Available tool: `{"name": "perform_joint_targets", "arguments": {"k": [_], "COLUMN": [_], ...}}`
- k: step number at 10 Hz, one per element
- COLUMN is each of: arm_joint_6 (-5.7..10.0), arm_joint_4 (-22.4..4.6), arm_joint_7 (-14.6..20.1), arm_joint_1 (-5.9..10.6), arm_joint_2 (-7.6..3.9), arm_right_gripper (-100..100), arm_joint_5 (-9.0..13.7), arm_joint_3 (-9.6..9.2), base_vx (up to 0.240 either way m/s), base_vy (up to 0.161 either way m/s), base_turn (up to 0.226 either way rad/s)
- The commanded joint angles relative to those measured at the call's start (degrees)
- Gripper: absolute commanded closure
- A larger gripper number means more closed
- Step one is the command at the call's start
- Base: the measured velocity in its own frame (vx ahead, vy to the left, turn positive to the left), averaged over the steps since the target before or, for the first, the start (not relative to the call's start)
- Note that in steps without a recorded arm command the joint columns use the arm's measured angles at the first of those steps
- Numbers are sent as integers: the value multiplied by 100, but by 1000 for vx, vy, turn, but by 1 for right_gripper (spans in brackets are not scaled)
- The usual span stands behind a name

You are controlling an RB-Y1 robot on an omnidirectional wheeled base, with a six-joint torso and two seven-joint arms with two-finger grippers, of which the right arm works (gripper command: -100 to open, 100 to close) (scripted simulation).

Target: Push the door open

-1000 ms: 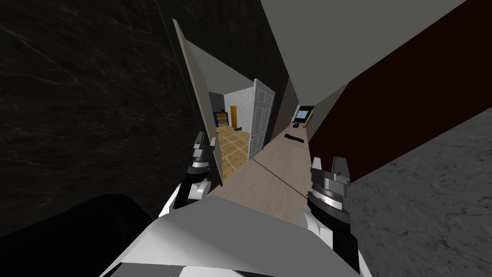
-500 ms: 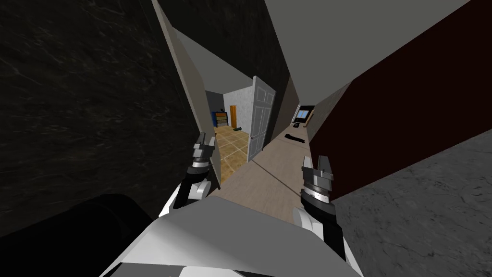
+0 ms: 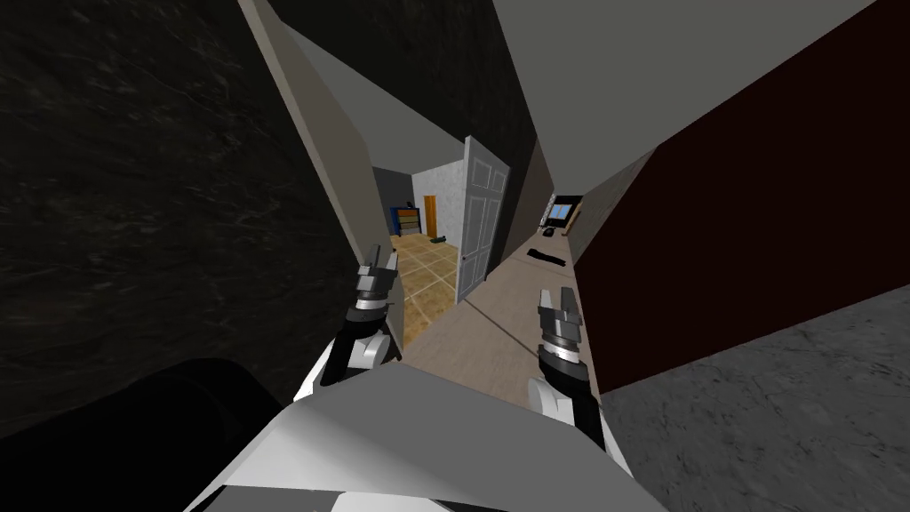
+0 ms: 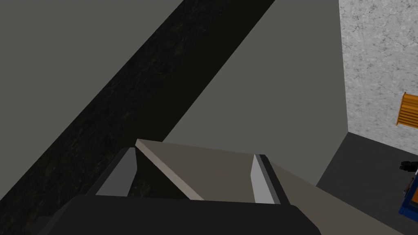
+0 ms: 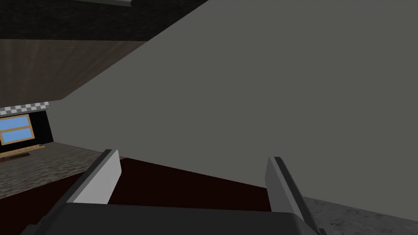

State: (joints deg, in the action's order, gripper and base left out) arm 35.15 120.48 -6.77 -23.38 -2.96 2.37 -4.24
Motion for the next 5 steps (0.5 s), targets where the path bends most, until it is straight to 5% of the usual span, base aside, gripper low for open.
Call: {"name": "perform_joint_targets", "arguments": {"k": [1, 5], "arm_joint_6": [27, 81], "arm_joint_4": [-205, -683], "arm_joint_7": [48, 127], "arm_joint_1": [84, 275], "arm_joint_2": [-66, -166], "arm_right_gripper": [-100, -100], "arm_joint_5": [14, 23], "arm_joint_3": [-142, -524], "base_vx": [166, 158], "base_vy": [16, -24], "base_turn": [-2, 1]}}
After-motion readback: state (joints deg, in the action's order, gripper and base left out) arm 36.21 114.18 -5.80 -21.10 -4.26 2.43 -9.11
